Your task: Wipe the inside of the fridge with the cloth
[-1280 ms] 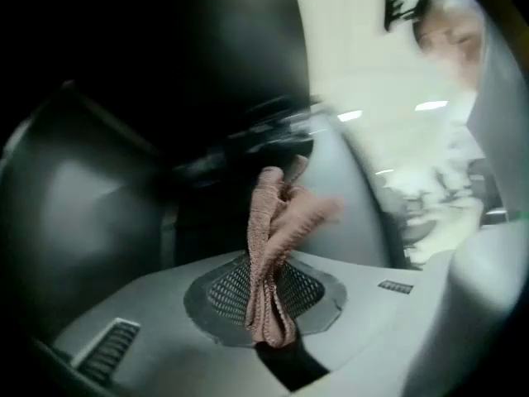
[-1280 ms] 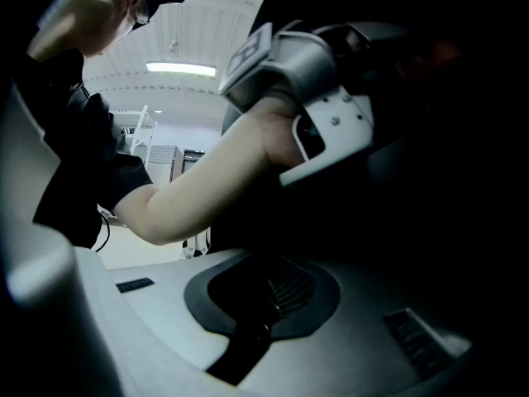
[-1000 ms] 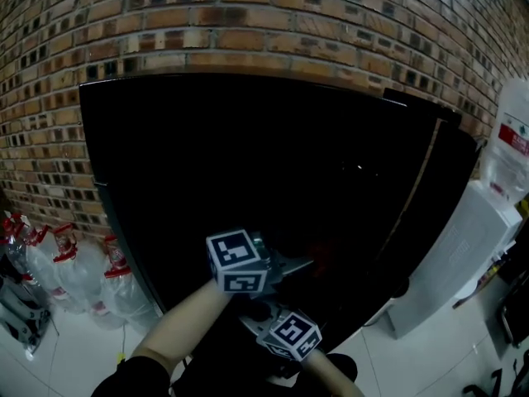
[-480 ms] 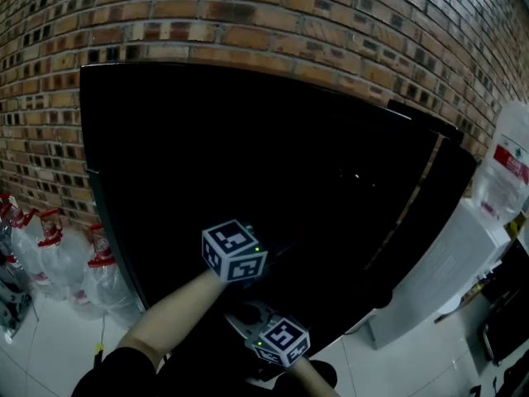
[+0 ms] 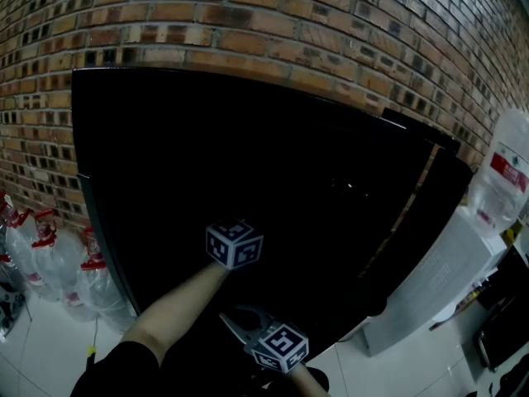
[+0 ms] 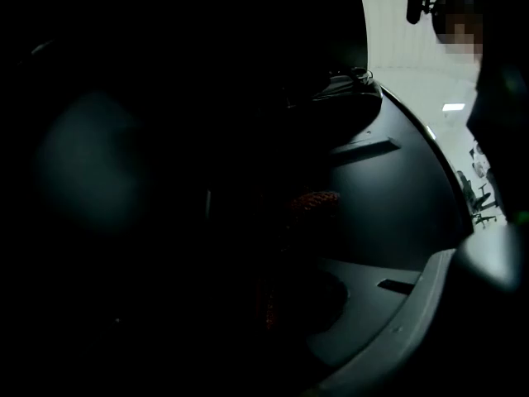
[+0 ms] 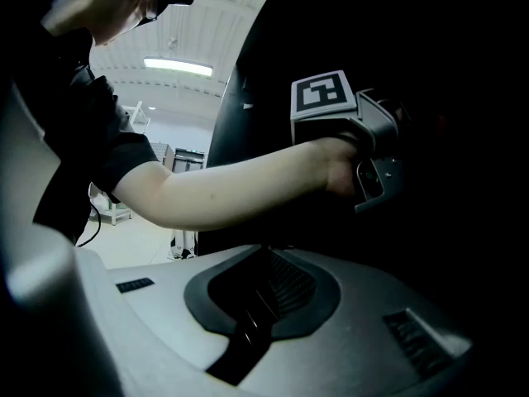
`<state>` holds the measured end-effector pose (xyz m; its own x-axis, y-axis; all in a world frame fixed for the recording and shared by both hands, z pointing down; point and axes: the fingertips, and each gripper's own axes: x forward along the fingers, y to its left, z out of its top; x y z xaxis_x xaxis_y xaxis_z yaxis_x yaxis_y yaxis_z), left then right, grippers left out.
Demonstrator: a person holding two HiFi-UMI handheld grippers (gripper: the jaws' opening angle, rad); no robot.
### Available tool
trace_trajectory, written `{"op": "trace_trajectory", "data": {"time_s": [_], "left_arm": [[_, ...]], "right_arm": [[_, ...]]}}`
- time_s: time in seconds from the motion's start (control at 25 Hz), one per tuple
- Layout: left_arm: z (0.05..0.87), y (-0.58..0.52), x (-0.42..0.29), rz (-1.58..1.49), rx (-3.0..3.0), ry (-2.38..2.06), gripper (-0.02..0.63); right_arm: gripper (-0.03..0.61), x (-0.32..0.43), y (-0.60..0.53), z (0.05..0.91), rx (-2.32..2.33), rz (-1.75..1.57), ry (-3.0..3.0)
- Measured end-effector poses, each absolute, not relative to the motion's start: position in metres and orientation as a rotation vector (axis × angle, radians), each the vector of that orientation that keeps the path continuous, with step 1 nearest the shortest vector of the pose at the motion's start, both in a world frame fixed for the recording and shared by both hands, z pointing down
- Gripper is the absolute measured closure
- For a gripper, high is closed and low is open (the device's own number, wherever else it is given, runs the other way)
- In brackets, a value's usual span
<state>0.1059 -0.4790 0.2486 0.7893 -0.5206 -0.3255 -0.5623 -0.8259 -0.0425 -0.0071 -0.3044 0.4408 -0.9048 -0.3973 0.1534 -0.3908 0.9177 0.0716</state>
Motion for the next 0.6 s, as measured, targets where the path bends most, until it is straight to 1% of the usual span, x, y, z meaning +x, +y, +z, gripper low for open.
{"op": "trace_trajectory", "data": {"time_s": [0.6], "left_arm": [[0.25,-0.551,0.096,0.347,-2.681,1.194,0.563]], "right_arm": [[0.552,-0.003,-0.304,0.438,0.627,-0.064,-2.91]]}}
